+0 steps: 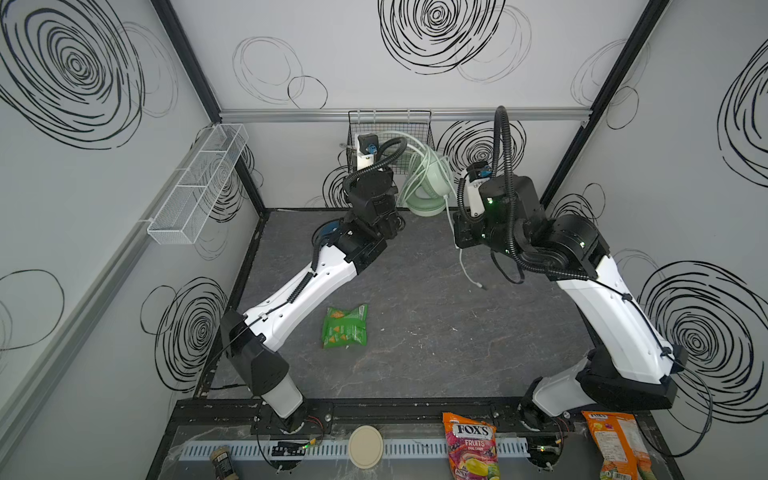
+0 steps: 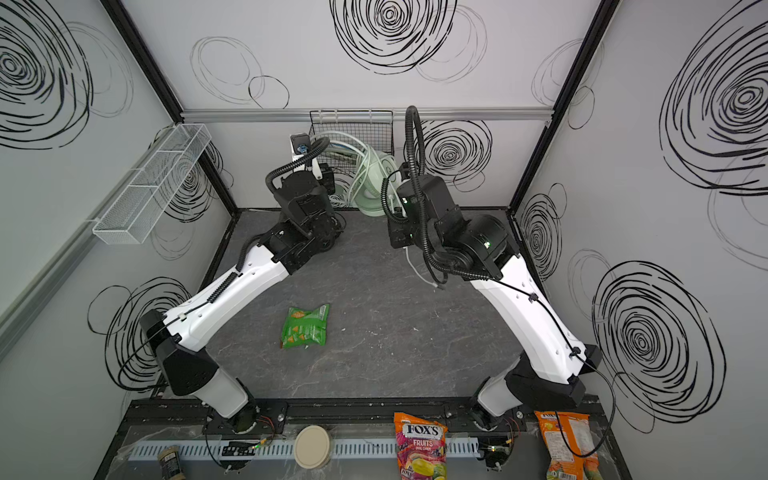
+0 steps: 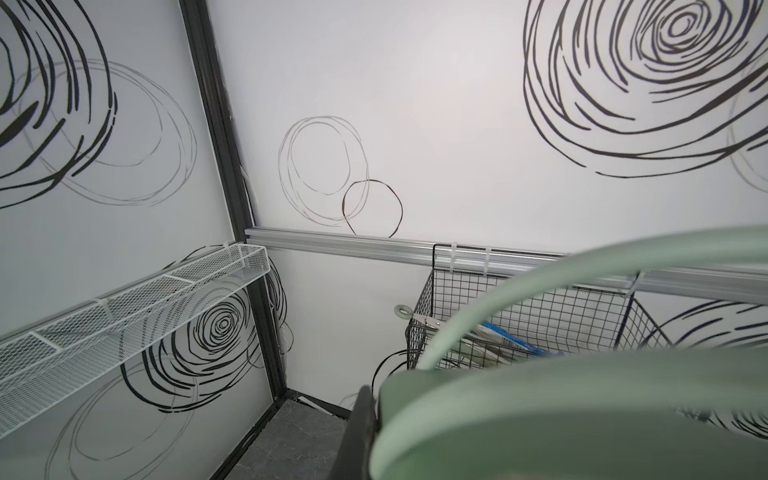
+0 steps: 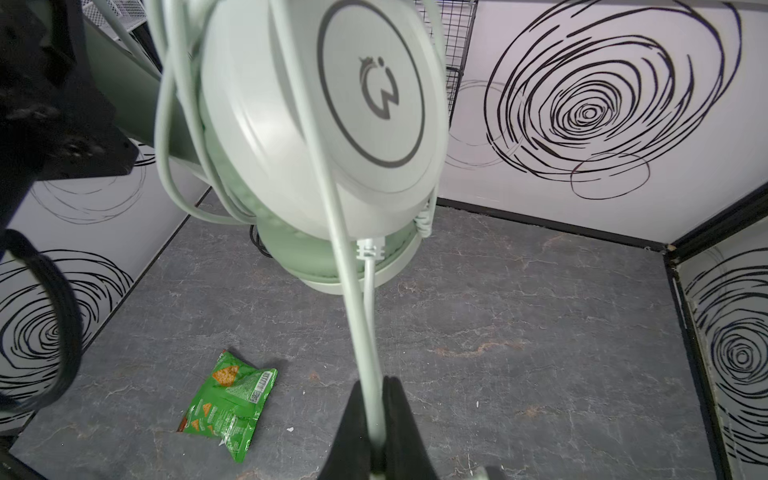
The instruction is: Wrap the headphones
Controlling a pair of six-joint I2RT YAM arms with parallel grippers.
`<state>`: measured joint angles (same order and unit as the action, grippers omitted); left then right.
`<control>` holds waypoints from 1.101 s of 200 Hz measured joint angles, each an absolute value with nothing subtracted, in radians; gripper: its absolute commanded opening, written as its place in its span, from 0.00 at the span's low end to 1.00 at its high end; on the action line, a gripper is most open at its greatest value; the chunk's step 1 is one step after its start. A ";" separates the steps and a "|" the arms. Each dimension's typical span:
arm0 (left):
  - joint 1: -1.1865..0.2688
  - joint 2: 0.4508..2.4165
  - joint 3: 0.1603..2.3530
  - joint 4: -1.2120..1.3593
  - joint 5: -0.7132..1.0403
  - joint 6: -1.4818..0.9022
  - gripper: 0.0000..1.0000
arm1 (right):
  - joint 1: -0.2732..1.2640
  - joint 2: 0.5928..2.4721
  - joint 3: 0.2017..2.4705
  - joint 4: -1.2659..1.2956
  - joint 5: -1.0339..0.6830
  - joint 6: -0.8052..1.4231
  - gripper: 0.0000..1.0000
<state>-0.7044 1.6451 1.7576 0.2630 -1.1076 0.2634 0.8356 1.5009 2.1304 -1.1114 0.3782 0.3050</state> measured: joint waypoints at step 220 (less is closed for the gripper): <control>-0.667 1.690 1.991 -0.317 -0.849 -0.305 0.00 | 0.788 0.768 1.055 -0.371 0.038 0.318 0.74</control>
<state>-0.6674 1.6897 1.9911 -0.3172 -0.8494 -0.3054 0.7879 0.7681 1.0554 -0.3714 0.0376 0.3183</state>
